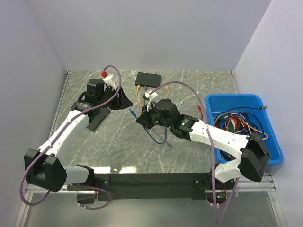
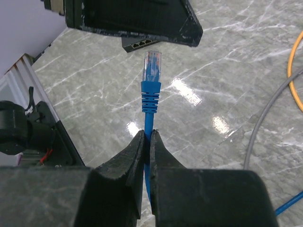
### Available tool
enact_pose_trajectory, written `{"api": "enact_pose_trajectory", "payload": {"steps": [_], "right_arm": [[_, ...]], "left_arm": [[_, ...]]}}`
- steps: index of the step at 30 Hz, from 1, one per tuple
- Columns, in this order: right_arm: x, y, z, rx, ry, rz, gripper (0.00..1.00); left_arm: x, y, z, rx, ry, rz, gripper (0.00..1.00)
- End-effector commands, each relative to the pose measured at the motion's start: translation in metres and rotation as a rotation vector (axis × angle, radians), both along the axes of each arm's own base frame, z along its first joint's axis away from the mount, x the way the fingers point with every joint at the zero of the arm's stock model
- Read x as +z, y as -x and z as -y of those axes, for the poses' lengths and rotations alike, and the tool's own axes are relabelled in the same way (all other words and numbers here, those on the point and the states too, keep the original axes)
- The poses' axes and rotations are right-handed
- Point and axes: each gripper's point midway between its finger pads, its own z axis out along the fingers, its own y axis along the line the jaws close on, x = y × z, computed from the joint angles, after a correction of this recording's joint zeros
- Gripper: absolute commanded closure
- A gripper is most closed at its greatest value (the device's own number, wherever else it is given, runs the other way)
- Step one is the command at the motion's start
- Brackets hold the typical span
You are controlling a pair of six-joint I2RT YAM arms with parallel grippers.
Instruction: Insert the plug into the switch port
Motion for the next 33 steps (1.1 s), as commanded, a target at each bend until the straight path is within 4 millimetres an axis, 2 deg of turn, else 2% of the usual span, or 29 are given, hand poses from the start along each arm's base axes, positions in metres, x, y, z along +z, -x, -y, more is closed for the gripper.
{"api": "enact_pose_trajectory", "payload": {"steps": [1, 11, 17, 27, 31, 33], "right_arm": [[0.011, -0.007, -0.006, -0.024, -0.044, 0.034, 1.00], [-0.006, -0.014, -0.012, -0.038, -0.019, -0.001, 1.00], [-0.009, -0.020, -0.013, -0.069, -0.029, -0.004, 1.00], [0.005, -0.035, -0.009, -0.157, -0.055, 0.029, 1.00], [-0.002, -0.043, -0.013, -0.181, -0.041, 0.015, 1.00], [0.001, -0.045, -0.017, -0.174, -0.057, 0.018, 1.00]], "left_arm": [[0.010, 0.000, 0.008, -0.034, 0.026, 0.034, 0.50], [0.008, 0.001, 0.011, -0.037, 0.033, 0.026, 0.51], [0.010, 0.004, 0.015, -0.060, 0.041, 0.027, 0.53], [0.008, 0.004, 0.015, -0.059, 0.041, 0.010, 0.54], [0.008, 0.006, 0.020, -0.085, 0.061, 0.002, 0.55], [0.007, 0.008, 0.022, -0.098, 0.070, -0.010, 0.56]]}}
